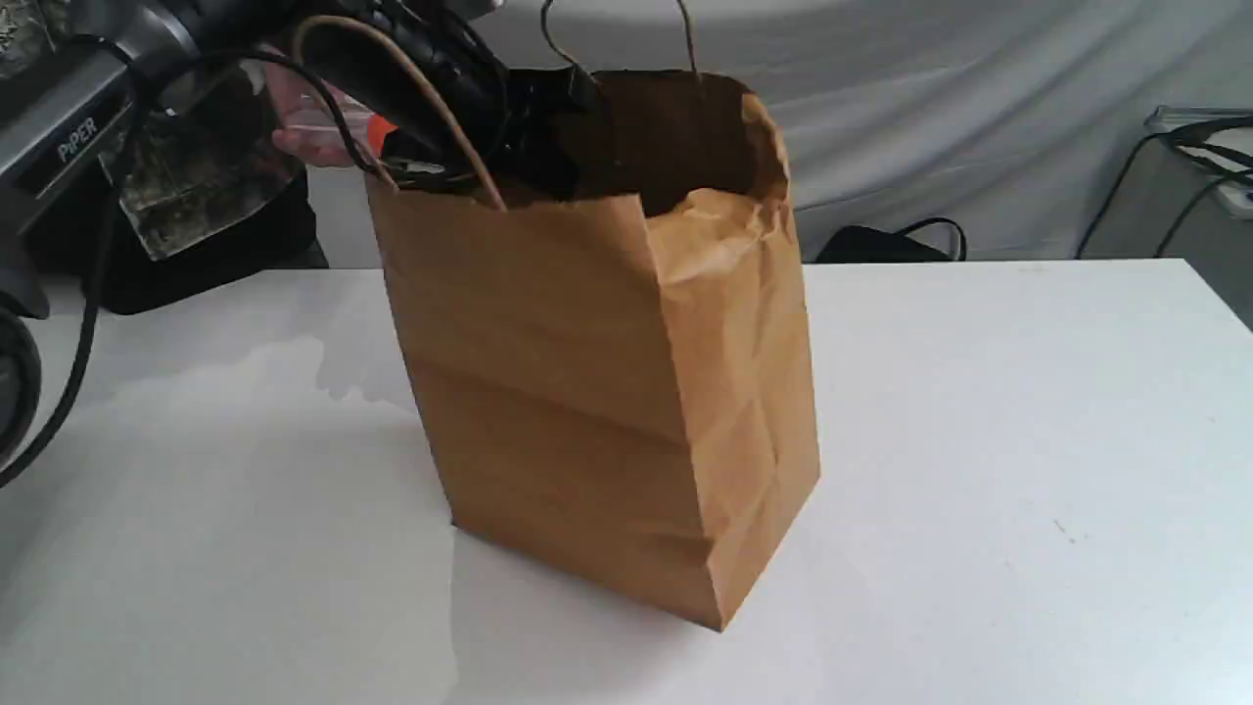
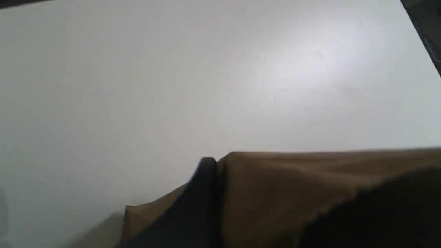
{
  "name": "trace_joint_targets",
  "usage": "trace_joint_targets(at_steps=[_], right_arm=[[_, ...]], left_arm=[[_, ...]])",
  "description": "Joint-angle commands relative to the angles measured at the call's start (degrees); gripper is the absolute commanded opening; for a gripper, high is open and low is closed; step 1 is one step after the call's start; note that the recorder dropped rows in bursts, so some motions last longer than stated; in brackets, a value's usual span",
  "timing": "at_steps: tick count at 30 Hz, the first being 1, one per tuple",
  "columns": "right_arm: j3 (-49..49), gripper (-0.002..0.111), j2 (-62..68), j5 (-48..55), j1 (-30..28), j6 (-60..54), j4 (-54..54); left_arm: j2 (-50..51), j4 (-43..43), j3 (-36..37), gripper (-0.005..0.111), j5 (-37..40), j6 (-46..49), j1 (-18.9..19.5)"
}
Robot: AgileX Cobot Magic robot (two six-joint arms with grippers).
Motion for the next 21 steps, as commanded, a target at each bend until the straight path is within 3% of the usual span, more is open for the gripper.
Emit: trace_joint_targets(at_steps=[1, 9, 15, 21], right_arm=[[0.17, 0.0, 4.25, -10.59, -0.42, -0.55, -2.17], [0.17, 0.0, 5.22, -21.37, -0.42, 5.13, -1.89], [0.17, 0.0, 5.22, -21.89, -0.42, -3.05, -11.97], [0.17, 0.0, 5.22, -21.89, -0.42, -9.14, -10.68]], left_arm=[[-2.28, 2.66, -0.03, 0.0, -0.63, -0.79, -0.95], [-2.39, 2.77, 0.08, 0.0, 0.8, -2.59, -0.95], [-2.39, 3.2, 0.08, 0.0, -1.15, -4.67, -1.03], [-2.39, 15.78, 0.08, 0.0, -3.97, -10.65, -4.35]])
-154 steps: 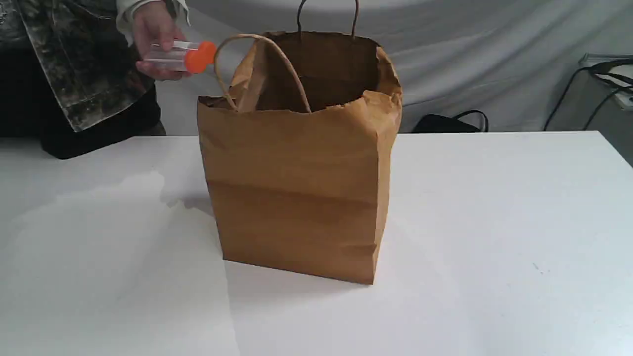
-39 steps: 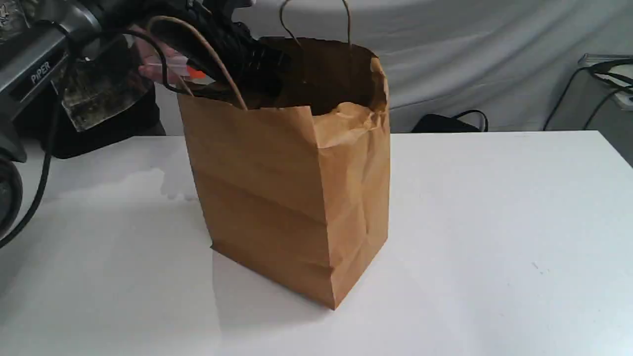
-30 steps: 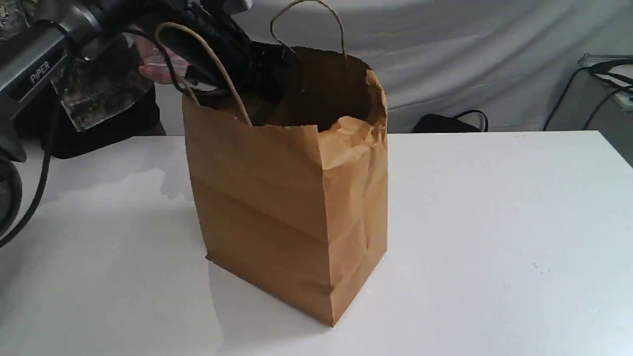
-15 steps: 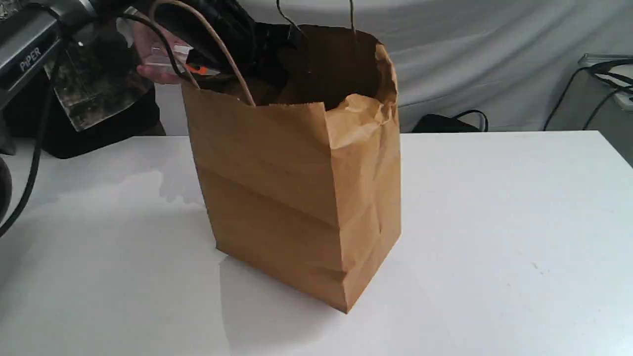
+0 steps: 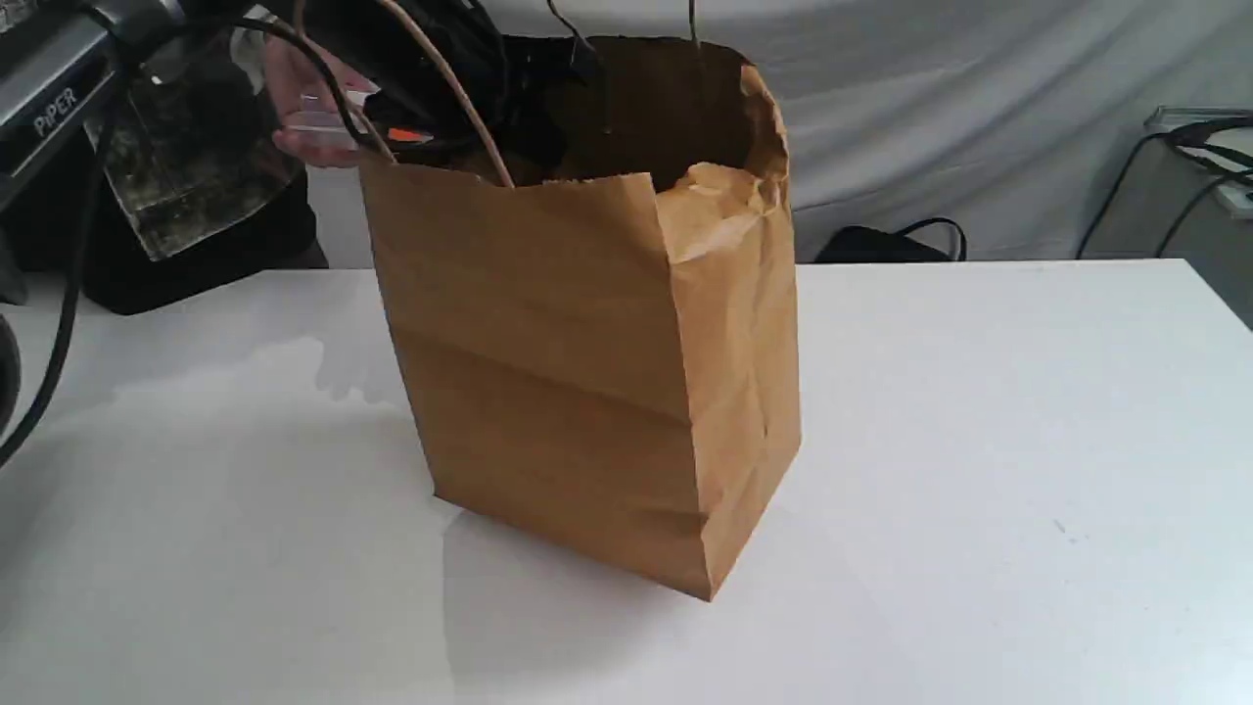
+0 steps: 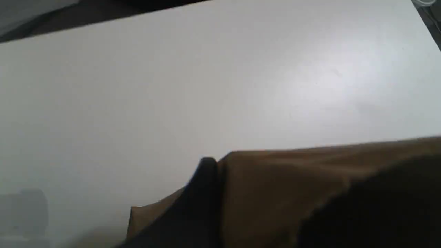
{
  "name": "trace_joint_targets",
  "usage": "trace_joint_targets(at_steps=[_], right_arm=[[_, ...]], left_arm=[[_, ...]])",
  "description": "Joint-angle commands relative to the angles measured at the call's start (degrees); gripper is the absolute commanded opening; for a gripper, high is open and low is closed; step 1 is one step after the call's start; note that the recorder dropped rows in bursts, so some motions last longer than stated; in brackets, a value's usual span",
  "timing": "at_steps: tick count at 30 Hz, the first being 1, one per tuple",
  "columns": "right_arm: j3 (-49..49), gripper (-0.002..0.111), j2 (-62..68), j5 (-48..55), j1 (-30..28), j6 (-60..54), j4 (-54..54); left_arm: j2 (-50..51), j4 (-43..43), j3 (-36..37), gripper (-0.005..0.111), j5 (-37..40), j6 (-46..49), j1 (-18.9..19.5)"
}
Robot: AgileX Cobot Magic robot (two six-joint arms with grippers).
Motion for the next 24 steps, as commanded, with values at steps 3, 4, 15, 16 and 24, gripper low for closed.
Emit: trace_joint_targets(at_steps=[3, 4, 15, 16, 24], right_arm=[[0.17, 0.0, 0.29, -0.61, -0.42, -7.86, -1.85], [-0.12, 0.0, 0.29, 0.39, -0.42, -7.85, -1.65], [-16.34, 0.0, 20.77, 5.79, -0.42, -4.69, 0.56], [-18.21, 0.0, 23.64, 5.53, -0.42, -3.84, -1.59], [-33.79, 0.018, 53.9, -2.6, 4.73, 3.92, -20.81]], left_arm=[[-0.78, 11.19, 0.08, 0.0, -3.23, -4.69, -5.15], [-0.78, 11.28, 0.08, 0.0, -3.63, -4.69, -6.01], [-0.78, 12.38, 0.08, 0.0, -2.02, -7.92, -5.27], [-0.78, 12.38, 0.08, 0.0, -0.87, -8.16, -4.62], [-0.78, 12.38, 0.08, 0.0, 2.42, -7.61, -3.14]])
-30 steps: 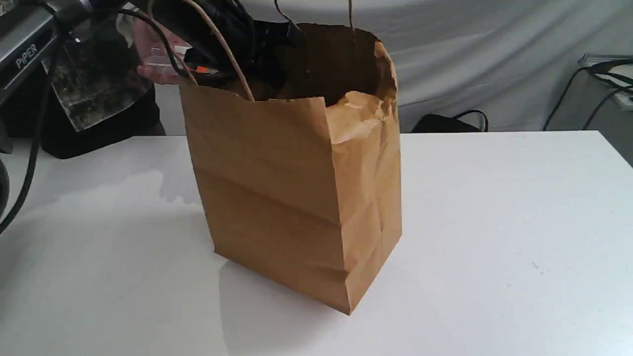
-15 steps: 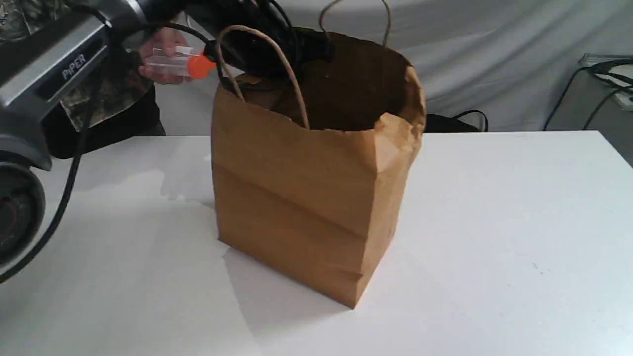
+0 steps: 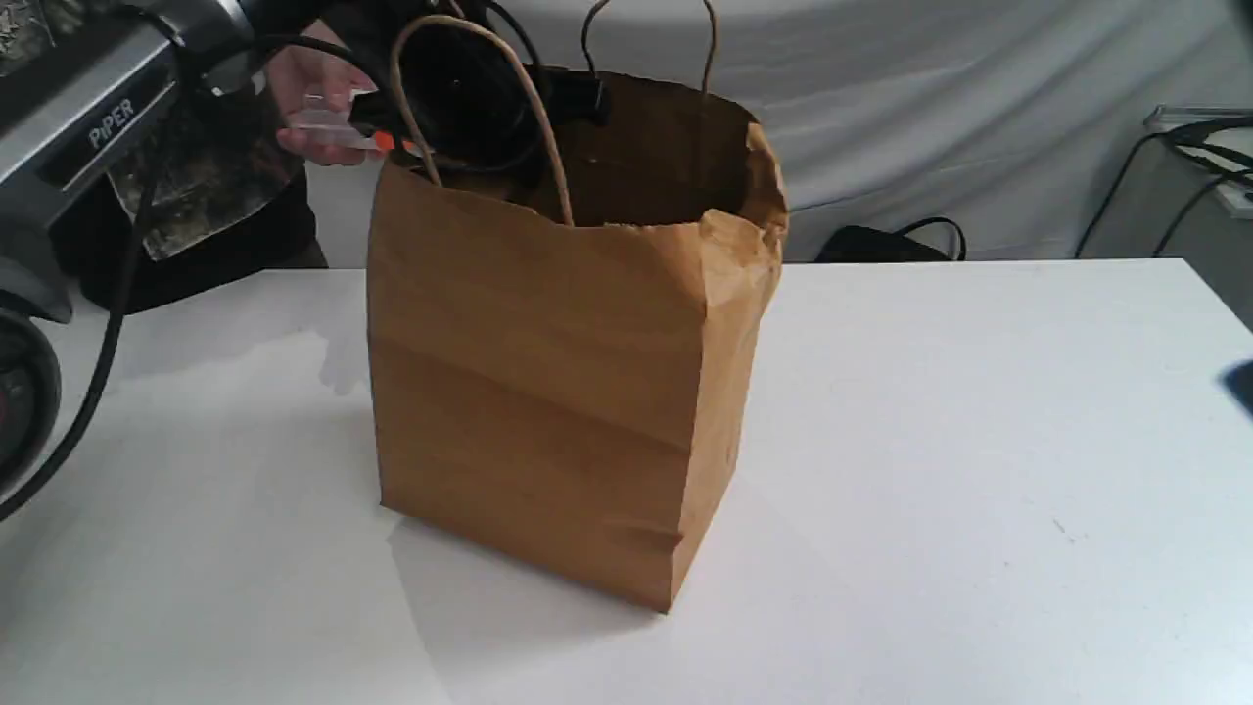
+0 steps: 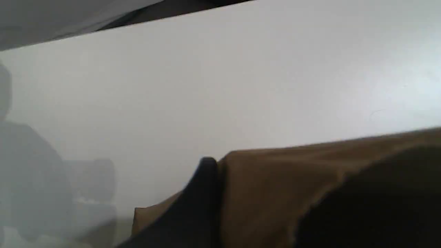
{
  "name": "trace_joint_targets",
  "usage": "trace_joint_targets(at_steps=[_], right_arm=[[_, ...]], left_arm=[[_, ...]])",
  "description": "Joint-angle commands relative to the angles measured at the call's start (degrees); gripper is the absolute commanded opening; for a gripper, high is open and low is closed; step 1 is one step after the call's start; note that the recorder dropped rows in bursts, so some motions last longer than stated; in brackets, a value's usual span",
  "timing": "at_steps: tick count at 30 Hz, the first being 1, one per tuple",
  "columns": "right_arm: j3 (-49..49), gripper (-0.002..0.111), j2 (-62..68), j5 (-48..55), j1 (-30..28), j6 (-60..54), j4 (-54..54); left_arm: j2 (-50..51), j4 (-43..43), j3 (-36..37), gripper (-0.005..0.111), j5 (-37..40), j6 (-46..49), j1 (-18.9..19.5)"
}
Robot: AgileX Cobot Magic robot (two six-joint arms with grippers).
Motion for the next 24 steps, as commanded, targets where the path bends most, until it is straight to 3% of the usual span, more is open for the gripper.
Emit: trace_joint_targets(at_steps=[1, 7, 13, 15, 19, 24], right_arm=[[-6.22, 0.02, 10.59, -0.6, 5.01, 0.39, -4.34], [-17.45, 0.036, 23.56, 10.1, 15.81, -9.09, -1.29], [-24.55, 0.07, 28.41, 15.14, 19.57, -8.95, 8.83], [-26.41, 0.076, 29.09, 16.55, 20.15, -8.3, 9.8], [-30.79, 0.075, 31.02, 23.56, 20.82, -3.89, 9.24], [-34.11, 0.071, 33.92, 25.1, 20.82, 3.88, 2.73]], left_arm=[[-0.78, -0.3, 0.08, 0.0, -0.08, -0.32, -0.17], [-0.78, -1.8, 0.08, 0.0, 0.09, 1.75, -0.17], [-0.41, -2.06, 0.08, 0.0, 1.12, 4.64, -0.17], [-0.41, -2.22, 0.08, 0.0, 1.0, 5.47, -0.17], [-0.27, -2.56, 0.08, 0.0, 0.43, 6.46, -0.17], [-0.27, -5.06, 0.08, 0.0, 0.04, 7.25, -0.17]])
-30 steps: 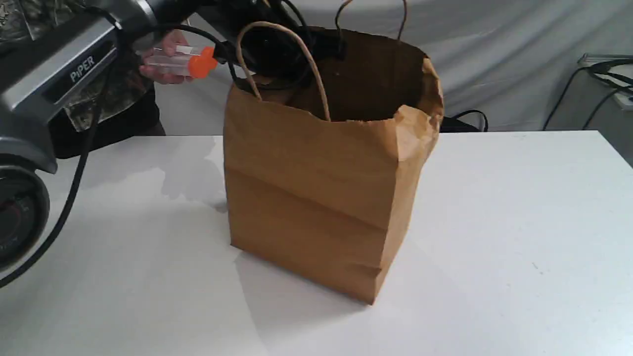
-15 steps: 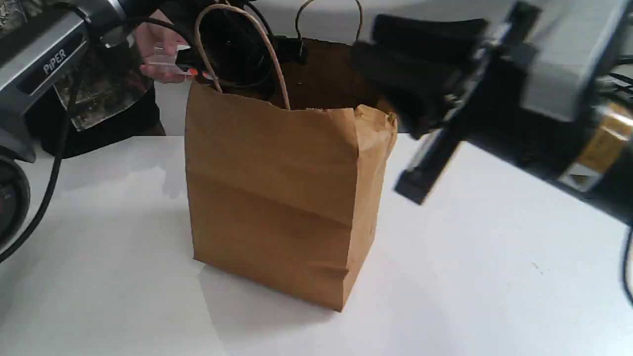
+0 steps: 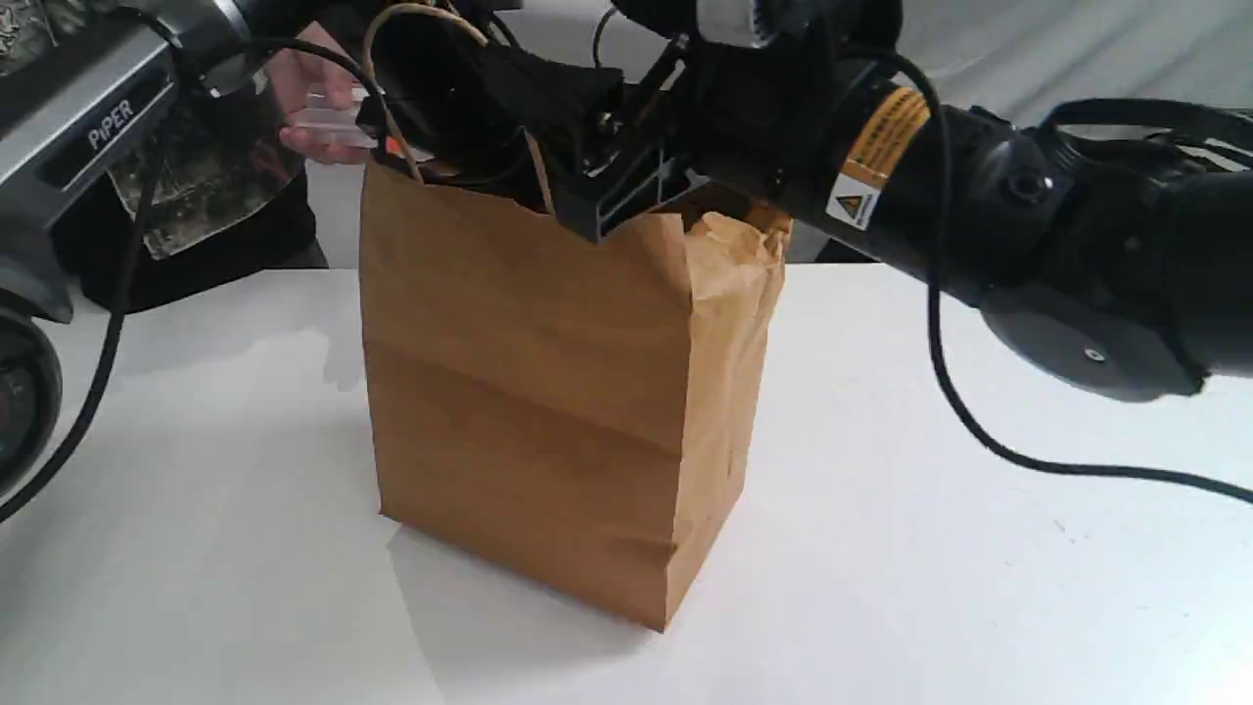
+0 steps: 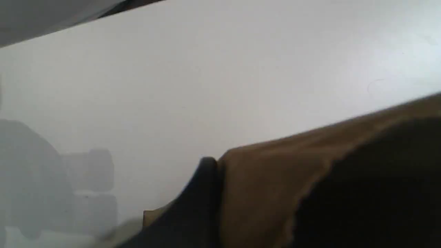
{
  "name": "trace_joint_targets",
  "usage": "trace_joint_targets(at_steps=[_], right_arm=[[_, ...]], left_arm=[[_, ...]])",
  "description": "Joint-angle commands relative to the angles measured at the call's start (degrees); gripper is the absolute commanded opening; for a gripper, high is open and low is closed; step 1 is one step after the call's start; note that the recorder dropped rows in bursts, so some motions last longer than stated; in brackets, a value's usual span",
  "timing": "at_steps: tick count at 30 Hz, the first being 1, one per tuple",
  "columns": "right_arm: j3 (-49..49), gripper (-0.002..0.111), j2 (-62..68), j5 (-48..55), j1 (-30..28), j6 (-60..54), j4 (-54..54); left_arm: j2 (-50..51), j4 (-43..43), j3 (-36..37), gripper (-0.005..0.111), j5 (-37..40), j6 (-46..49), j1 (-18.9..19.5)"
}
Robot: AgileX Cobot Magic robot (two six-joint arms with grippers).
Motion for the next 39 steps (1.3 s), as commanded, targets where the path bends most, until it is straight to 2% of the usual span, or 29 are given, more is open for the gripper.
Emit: trace_joint_targets(at_steps=[1, 4, 6, 12, 13, 18, 20, 23, 26, 31, 39], right_arm=[[-1.26, 0.071, 1.32, 0.96, 0.19, 5.94, -6.58], [-1.26, 0.069, 1.47, 1.37, 0.19, 8.7, -12.05], [-1.26, 0.063, 1.47, 2.14, 0.19, 8.85, -12.07], [-0.8, 0.005, 1.27, 7.57, 0.19, 9.4, -13.9], [-0.82, 0.0, 1.27, 7.57, 0.19, 10.07, -15.79], [-0.82, 0.0, 1.14, 4.82, 1.58, 14.28, -24.9], [-1.05, 0.0, 0.2, 3.69, 2.73, 14.28, -25.03], [-2.75, 0.0, -2.19, 3.69, 4.15, 14.28, -22.78], [-5.44, 0.0, -4.7, 5.95, 4.15, 14.39, -18.52], [-14.79, 0.0, -5.5, 20.55, 2.89, 14.27, -16.28], [-27.9, 0.0, 3.25, 20.96, -1.54, 15.15, -16.67]], left_arm=[[-0.38, -1.56, 0.08, 0.0, -0.66, 0.74, -0.17], [-0.38, -1.36, 0.08, 0.0, -0.66, 0.87, -0.17], [-0.38, -0.83, 0.08, 0.0, -0.66, 1.02, -0.17], [-0.82, -0.69, 0.08, 0.0, -0.2, 1.46, -0.17], [-1.18, -0.28, -0.04, 0.0, -0.1, 2.19, -0.17], [-5.15, 12.01, -0.04, 0.0, 0.16, 0.5, -0.17], [-6.19, 16.91, -0.04, 0.0, 2.14, -0.11, -0.17], [-6.32, 19.38, -0.04, 0.0, 2.9, 2.49, 0.14], [-6.46, 15.83, 1.09, 0.0, 2.9, 2.18, 1.59], [-6.95, 2.58, 5.58, 0.0, 2.9, 4.77, 4.78], [-11.15, 4.17, 21.51, 0.0, 2.9, 8.56, 5.15]])
